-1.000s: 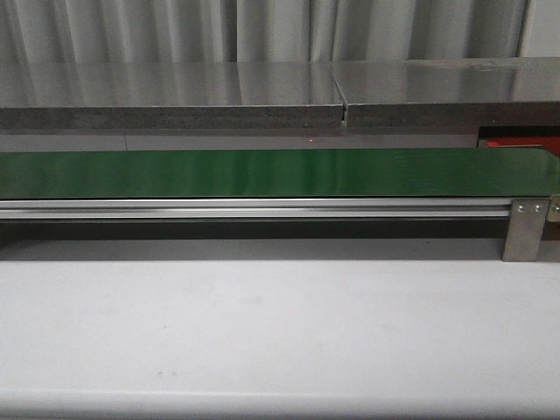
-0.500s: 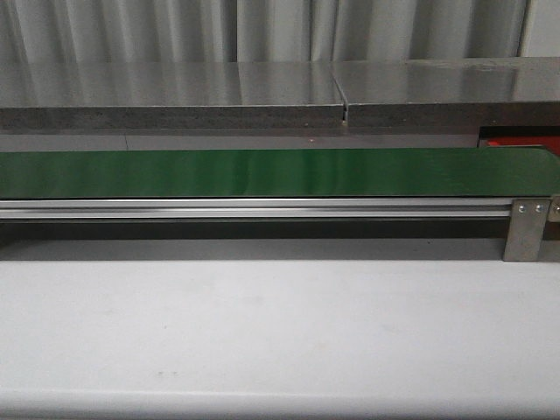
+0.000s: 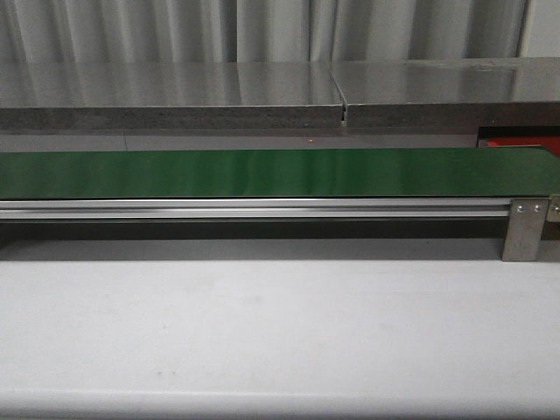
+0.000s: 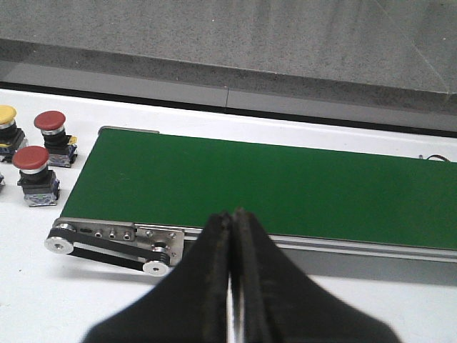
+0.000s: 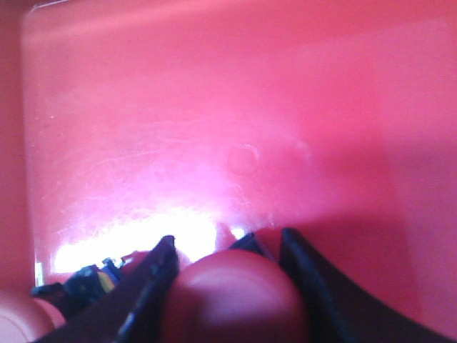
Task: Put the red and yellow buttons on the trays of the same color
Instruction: 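Carry the red button with the right gripper into the red tray, release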
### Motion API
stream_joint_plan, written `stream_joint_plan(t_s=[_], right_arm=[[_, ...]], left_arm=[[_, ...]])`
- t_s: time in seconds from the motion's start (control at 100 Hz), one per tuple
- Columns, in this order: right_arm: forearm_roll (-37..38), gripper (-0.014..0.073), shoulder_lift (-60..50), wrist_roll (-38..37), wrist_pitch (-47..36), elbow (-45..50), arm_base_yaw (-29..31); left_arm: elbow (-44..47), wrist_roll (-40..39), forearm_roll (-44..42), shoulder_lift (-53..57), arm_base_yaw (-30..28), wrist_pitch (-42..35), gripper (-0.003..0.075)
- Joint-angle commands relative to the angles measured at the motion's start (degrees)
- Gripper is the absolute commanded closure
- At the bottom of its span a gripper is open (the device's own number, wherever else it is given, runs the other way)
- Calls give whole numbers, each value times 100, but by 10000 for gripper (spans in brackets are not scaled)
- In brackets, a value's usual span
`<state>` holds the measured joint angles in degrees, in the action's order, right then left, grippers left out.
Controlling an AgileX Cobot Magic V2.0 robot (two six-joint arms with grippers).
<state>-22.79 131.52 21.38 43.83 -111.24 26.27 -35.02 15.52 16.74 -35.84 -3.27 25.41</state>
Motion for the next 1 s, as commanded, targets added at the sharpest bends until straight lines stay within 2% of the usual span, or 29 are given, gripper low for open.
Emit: stream_joint_plan(t_s=[0.0,0.06,0.11,0.33,0.55,0.79,0.86,0.99], right_arm=[[-111,179,-357,5,-78,-310,18],[-111,118,-357,5,28,-480,18],[-116,99,-357,5,120,-631,18],[-332,101,-478,0,730,-1306,18],[-371,101,-1040,5,1051,-1356,-33],[-354,102,-1753,5,1179,-1356,-527],[-170,103,-1953,-22,1234,-1337,-761],[649,103,-2341,-362,1324,-1337,-1238]], left_arm=[[-142,-4,78,-6,39,-433,739],[-142,-4,78,-6,39,-433,739],[-142,-4,78,-6,39,-433,739],[-142,-4,78,-6,39,-433,739],[-142,-4,78,-6,39,-433,739],[-142,-4,78,-6,39,-433,739],[-142,-4,78,-6,39,-433,739],[-142,-4,78,-6,39,-433,739]])
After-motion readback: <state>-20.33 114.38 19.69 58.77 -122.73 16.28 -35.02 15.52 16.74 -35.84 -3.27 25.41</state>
